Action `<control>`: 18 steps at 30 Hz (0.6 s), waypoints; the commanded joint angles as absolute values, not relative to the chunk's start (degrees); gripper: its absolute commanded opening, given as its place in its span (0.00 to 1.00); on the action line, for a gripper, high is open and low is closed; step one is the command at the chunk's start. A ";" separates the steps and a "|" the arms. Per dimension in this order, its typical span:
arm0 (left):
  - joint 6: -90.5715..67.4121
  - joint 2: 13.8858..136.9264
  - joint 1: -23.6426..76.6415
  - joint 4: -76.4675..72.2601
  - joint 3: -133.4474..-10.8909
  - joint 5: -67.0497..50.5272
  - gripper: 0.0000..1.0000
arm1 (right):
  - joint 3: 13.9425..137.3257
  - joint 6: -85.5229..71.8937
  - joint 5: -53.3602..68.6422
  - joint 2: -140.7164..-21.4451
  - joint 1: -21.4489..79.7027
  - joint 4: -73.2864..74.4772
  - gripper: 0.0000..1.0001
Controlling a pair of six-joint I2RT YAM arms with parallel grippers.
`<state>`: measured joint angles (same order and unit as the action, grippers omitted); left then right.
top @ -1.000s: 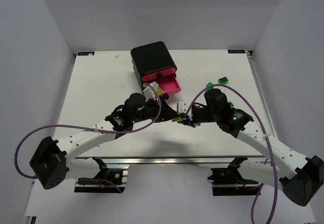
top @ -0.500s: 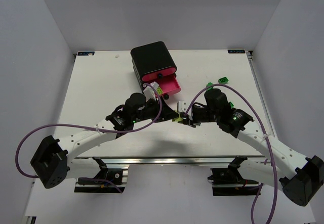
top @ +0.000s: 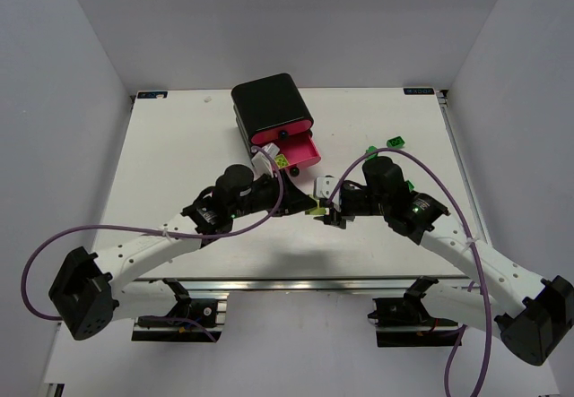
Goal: Sort the legos into containers by color
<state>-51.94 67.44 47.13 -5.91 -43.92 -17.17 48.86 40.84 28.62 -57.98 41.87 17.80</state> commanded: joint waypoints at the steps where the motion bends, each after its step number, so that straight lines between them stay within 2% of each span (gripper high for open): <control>1: -51.06 65.13 47.02 -5.28 -44.73 -17.93 0.06 | 48.43 41.22 29.00 -57.30 42.10 15.38 0.63; 8: -50.80 64.95 47.02 -4.31 -45.00 -17.84 0.06 | 48.60 42.10 29.70 -57.22 42.01 15.65 0.62; 11: -50.71 65.04 46.50 -3.87 -44.82 -17.75 0.06 | 48.78 42.80 30.41 -57.30 42.01 16.08 0.54; 14: -50.54 65.13 46.49 -3.87 -44.82 -17.67 0.06 | 49.31 43.94 31.20 -58.09 42.19 17.49 0.40; 15: -50.62 65.30 46.49 -3.87 -44.82 -17.58 0.06 | 49.48 44.21 31.38 -58.18 42.10 18.01 0.30; 17: -50.45 65.30 46.49 -3.60 -45.09 -17.58 0.05 | 49.57 44.82 31.90 -58.62 42.01 18.46 0.19; 18: -50.36 65.30 46.49 -3.52 -45.17 -17.49 0.05 | 49.57 45.00 31.90 -58.71 42.10 18.46 0.06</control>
<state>-51.55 66.63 46.57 -4.23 -43.92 -16.95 48.86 43.62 30.20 -58.46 42.02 18.48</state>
